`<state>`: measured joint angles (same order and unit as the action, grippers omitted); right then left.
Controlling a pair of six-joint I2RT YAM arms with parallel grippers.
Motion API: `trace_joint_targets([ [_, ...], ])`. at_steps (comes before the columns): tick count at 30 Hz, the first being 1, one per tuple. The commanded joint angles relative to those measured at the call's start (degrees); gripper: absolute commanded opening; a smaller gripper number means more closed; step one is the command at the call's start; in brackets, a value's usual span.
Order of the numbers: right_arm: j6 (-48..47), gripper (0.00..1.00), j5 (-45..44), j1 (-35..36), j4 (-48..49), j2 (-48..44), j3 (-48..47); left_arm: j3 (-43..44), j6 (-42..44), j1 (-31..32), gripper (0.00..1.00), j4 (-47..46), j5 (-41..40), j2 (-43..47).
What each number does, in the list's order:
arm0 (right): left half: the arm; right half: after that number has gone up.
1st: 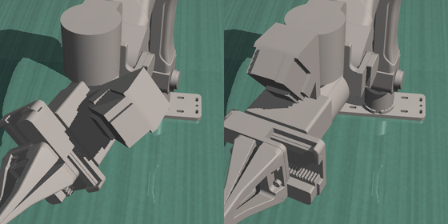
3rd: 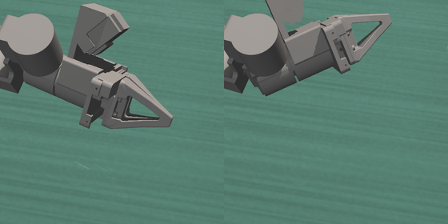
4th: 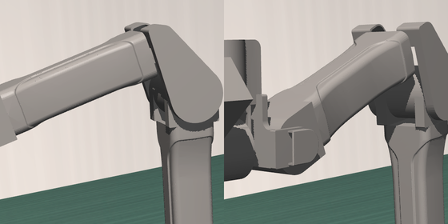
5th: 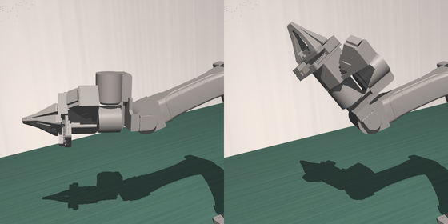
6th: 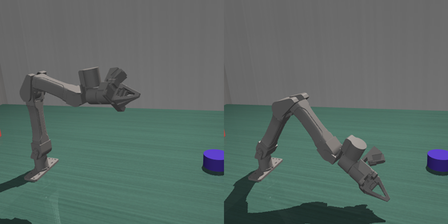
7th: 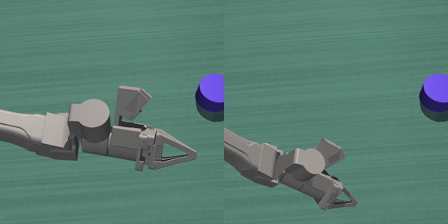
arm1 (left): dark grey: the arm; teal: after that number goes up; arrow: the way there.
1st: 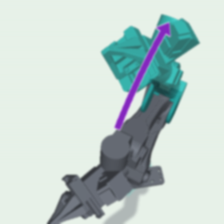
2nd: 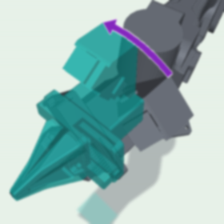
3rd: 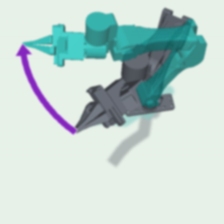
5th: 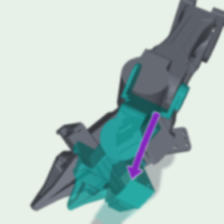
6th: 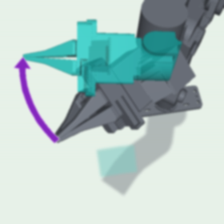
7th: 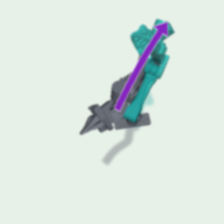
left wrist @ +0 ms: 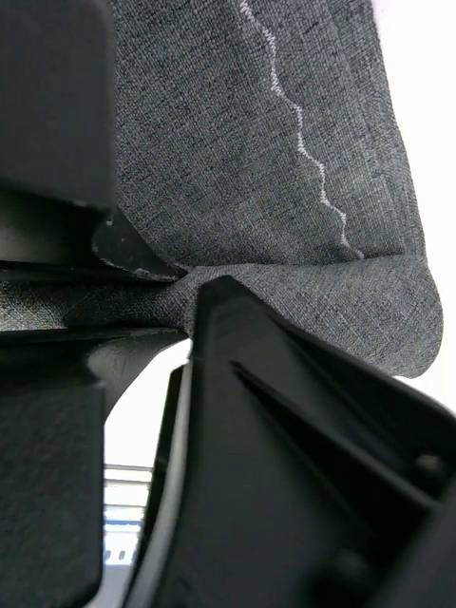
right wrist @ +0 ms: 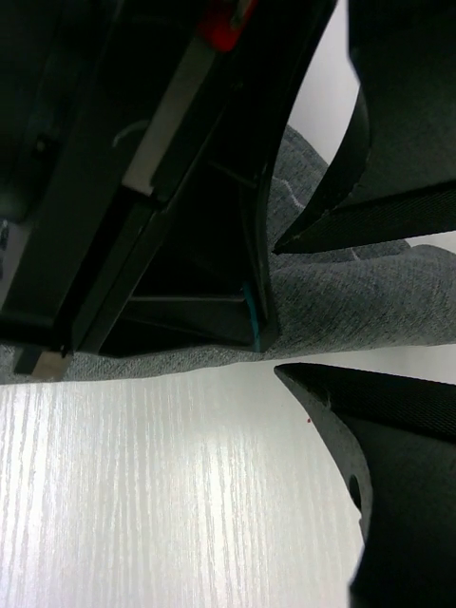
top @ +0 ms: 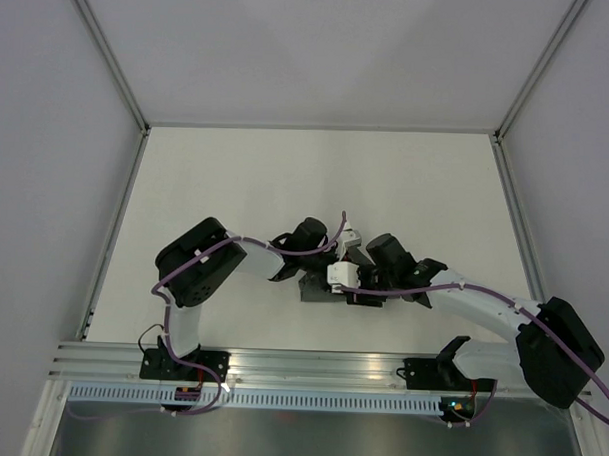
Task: Fold the napkin, place the utensils inside, and roll it up
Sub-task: Roll the napkin with the utensil
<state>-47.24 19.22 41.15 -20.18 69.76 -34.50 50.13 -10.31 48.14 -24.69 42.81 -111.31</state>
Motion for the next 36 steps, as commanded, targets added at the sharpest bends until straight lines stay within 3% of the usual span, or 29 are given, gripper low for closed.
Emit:
trace_joint_targets([
  [1,0.5,0.55,-3.7,1.7,2.4,1.4,0.6,-1.5,-1.0,0.0,0.02,13.3,-2.2,-5.1],
  [5,0.2,0.51,-4.8,2.1,2.1,2.0,1.1,-0.7,-1.3,-0.6,0.02,14.5,-2.2,-5.7],
  [7,0.1,0.43,-5.5,2.1,1.9,2.5,1.2,-0.6,-1.4,-0.9,0.02,14.7,-2.2,-5.9],
  [13,-0.8,0.39,-7.1,2.1,1.5,2.8,2.6,0.1,-1.6,-1.6,0.05,15.4,-1.8,-6.1],
  [17,-0.7,0.33,-7.3,2.1,0.8,3.5,2.5,0.3,-2.0,-2.0,0.14,15.7,-1.6,-6.1],
  [18,-0.7,0.27,-7.4,2.2,0.8,3.8,2.7,0.2,-2.2,-2.1,0.16,15.5,-1.4,-6.1],
  [24,0.0,0.15,-7.1,2.0,1.0,4.9,2.9,-1.1,-4.2,-2.7,0.3,12.7,-2.3,-4.0],
  [29,0.3,0.07,-5.5,1.8,0.1,6.6,2.2,-1.8,-4.9,-2.8,0.36,11.5,-4.1,-1.1],
  [36,0.0,0.04,-1.6,-0.1,-3.2,9.3,-0.6,-4.0,-7.0,-3.4,0.4,7.3,-7.2,3.7],
])
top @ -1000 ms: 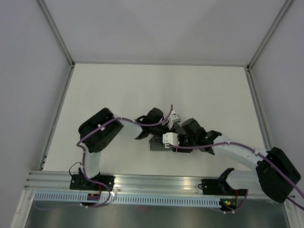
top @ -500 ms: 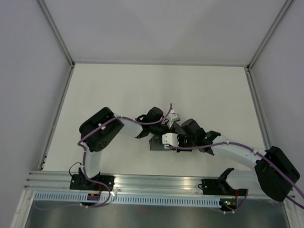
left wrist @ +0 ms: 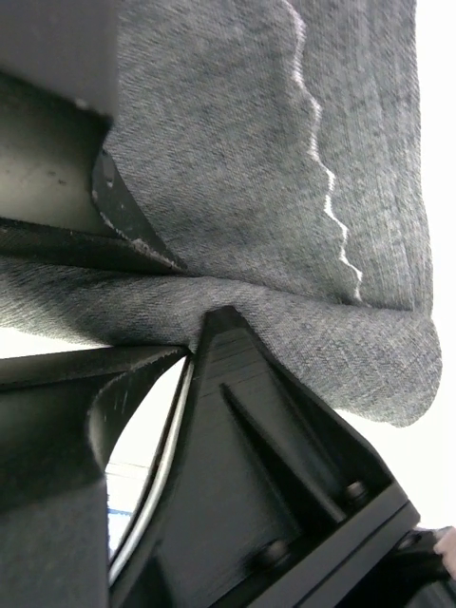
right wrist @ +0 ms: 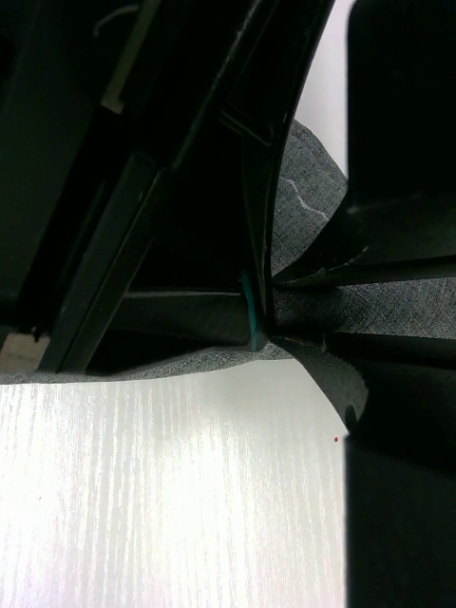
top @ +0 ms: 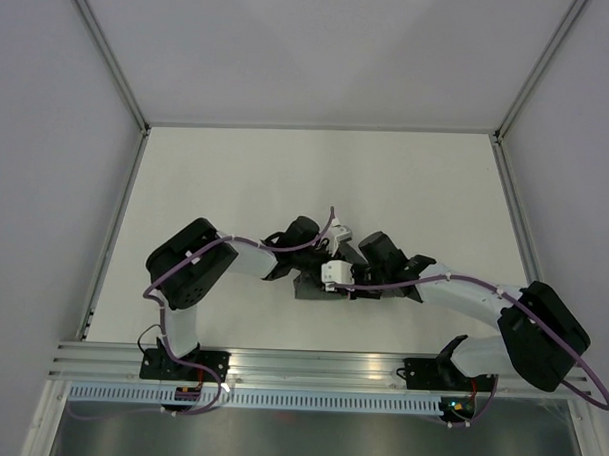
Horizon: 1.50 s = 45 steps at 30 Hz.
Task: Fold the napkin, place the utensils inside, and roll it up
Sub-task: Roll the napkin with the utensil
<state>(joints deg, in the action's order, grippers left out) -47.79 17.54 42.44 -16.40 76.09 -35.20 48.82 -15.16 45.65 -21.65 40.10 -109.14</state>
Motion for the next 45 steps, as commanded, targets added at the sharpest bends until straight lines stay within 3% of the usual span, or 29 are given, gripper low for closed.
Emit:
trace_joint_targets([
  [1,0.2,0.04,0.5,-2.2,-7.4,3.2,-0.2,-3.0,-2.7,-1.0,0.41,3.7,-4.9,2.7],
  [8,-1.0,0.02,4.3,-5.4,-10.2,6.4,-3.5,-7.1,-4.1,-2.0,0.43,-1.5,-10.6,7.3],
  [13,-2.2,0.02,7.4,-8.2,-13.5,9.5,-6.6,-14.3,-5.4,-2.6,0.47,-12.3,-20.0,13.5],
  [21,-3.9,0.02,11.9,-11.7,-20.0,17.4,-14.4,-24.9,-4.0,-2.8,0.53,-21.5,-35.4,25.2],
  [29,-5.4,0.02,14.5,-13.3,-26.6,25.7,-22.3,-33.3,5.8,-1.2,0.59,-27.5,-39.0,39.9],
  [32,-5.8,0.02,15.9,-14.0,-29.2,28.8,-25.3,-31.3,13.6,2.8,0.6,-22.7,-42.4,43.0],
  [39,-6.2,0.01,17.3,-15.1,-33.1,34.2,-30.5,-24.1,29.9,15.0,0.64,-15.4,-47.5,34.6],
  [44,-5.9,0.01,17.4,-15.6,-34.3,36.2,-32.3,-18.5,34.7,20.1,0.66,-11.8,-48.2,27.0],
  [45,-5.9,0.01,17.5,-15.8,-34.4,36.4,-32.5,-18.0,36.4,20.9,0.73,-11.6,-48.3,25.9],
])
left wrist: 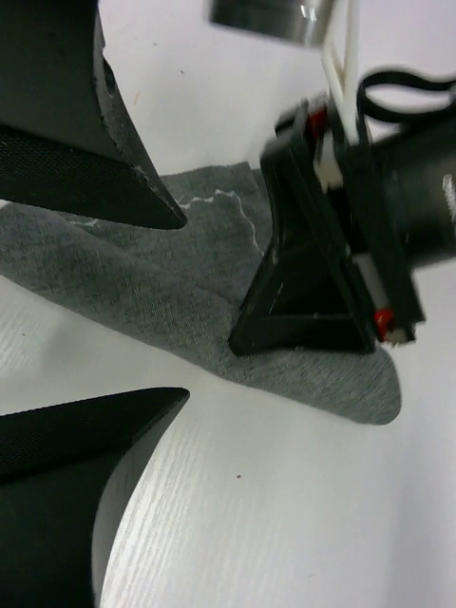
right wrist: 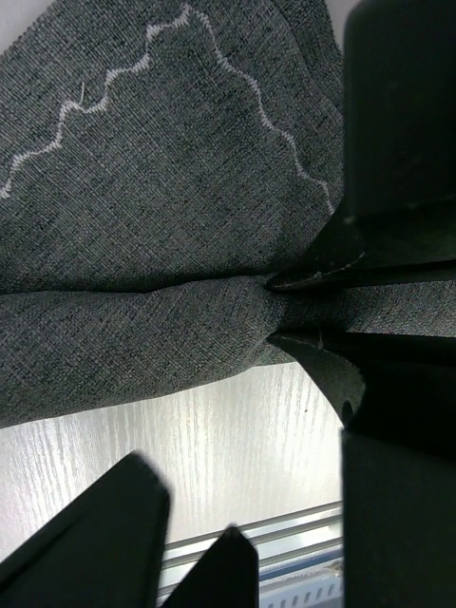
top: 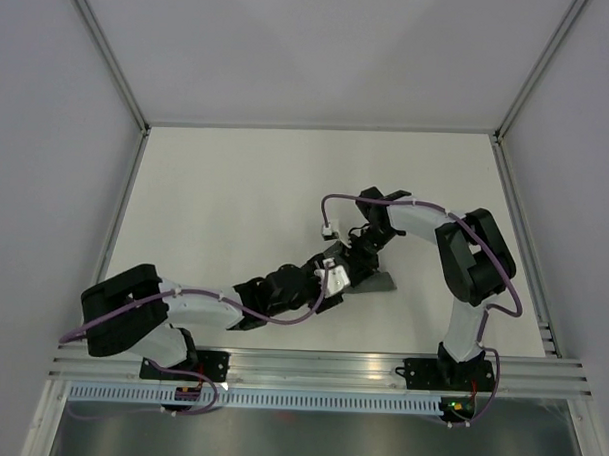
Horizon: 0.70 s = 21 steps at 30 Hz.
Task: Fold the napkin, place the utensils inside, and roll it up
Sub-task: Roll the napkin with the utensil
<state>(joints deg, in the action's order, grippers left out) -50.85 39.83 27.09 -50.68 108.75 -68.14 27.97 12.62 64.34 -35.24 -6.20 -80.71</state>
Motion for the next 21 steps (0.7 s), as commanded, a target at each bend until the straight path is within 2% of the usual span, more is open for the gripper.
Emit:
trace_joint_targets([
  [1,-2.9,0.01,-4.8,-0.5,-0.3,4.2,0.2,3.8,9.6,3.0,0.73,1.9,-2.3,-5.0],
  [4,-2.8,0.01,-4.8,-0.8,-0.4,4.8,0.1,5.0,12.9,5.9,0.73,1.2,-3.8,-9.7],
  [15,-3.3,0.01,-4.6,-1.4,-1.4,5.5,-0.1,6.7,18.4,7.4,0.74,-8.8,-9.7,-18.9],
  [21,-3.5,0.01,-4.5,-2.1,-1.9,5.9,-0.2,8.2,19.3,7.6,0.72,-7.5,-9.3,-21.5],
])
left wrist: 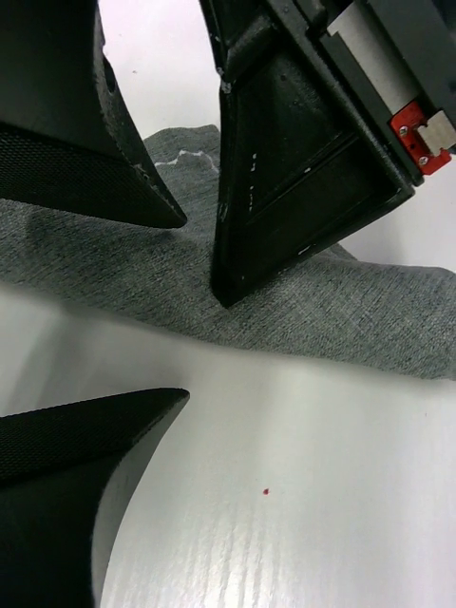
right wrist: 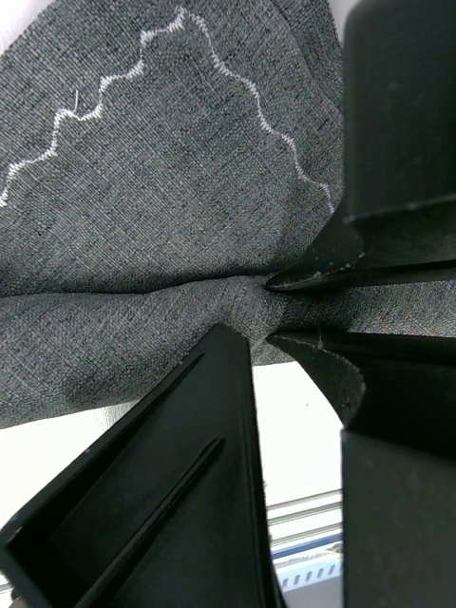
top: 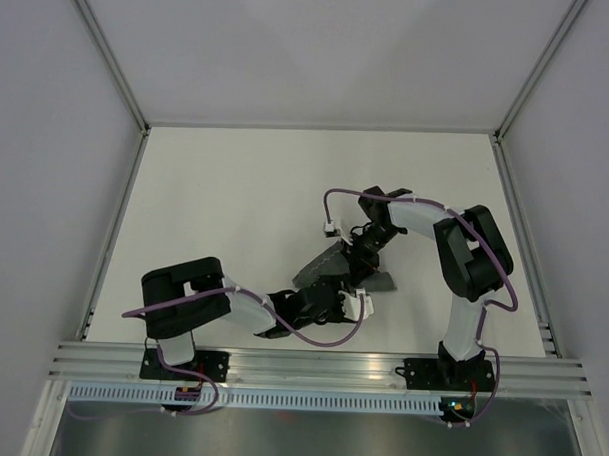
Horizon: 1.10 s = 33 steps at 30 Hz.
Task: Fold the napkin, place the utensils inside, and roll it up
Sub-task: Roll the napkin with the utensil
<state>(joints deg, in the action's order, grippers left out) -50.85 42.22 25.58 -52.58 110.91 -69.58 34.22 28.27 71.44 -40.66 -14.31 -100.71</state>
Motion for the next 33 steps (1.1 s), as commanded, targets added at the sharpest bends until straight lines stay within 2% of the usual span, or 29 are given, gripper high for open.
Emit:
trace_joint_targets([
  [1,-3.6,0.01,-6.8,-0.7,-0.1,3.6,1.3,1.9,3.7,0.5,0.72,-2.1,-1.0,-1.7],
  [4,-3.8,0.0,-6.8,-0.9,-0.2,3.7,1.3,2.4,4.0,0.5,0.69,-1.5,-1.0,-2.6],
  [7,-4.0,0.01,-6.4,-1.1,-0.6,4.0,1.1,3.2,3.6,0.5,0.62,0.1,-0.4,-3.4],
  [8,-4.0,0.0,-6.4,-1.1,-0.8,4.0,1.0,3.3,3.5,0.5,0.57,0.4,-0.3,-3.7],
  [16,-4.3,0.0,-6.3,-1.3,-1.9,3.9,0.7,4.1,1.7,0.5,0.44,1.3,-1.1,-6.3],
  [19,-4.5,0.01,-6.0,-1.5,-2.4,3.7,0.4,4.4,1.2,0.5,0.3,2.5,-1.1,-6.5],
  [21,-4.5,0.04,-5.7,-1.6,-2.7,3.4,0.1,4.4,0.8,0.5,0.24,3.1,-0.5,-6.5],
  [22,-4.6,0.05,-5.4,-1.8,-2.9,3.3,0.1,4.5,0.6,0.5,0.16,3.4,-0.3,-6.5],
  [25,-4.6,0.18,-4.5,-2.0,-3.3,2.6,-0.5,3.8,-0.6,0.4,0.04,3.8,1.2,-6.3],
  [26,-4.6,0.27,-4.2,-2.3,-3.4,1.9,-0.6,3.6,-1.1,0.4,0.02,3.8,1.6,-6.3],
  [29,-4.5,0.38,-2.6,-3.2,-4.2,0.5,-2.5,3.0,-3.9,-0.2,0.02,4.6,4.4,-5.6],
  [33,-3.9,0.46,0.8,-6.7,-7.4,-3.1,-7.0,2.9,-9.7,-2.0,0.02,7.3,10.5,-4.9],
])
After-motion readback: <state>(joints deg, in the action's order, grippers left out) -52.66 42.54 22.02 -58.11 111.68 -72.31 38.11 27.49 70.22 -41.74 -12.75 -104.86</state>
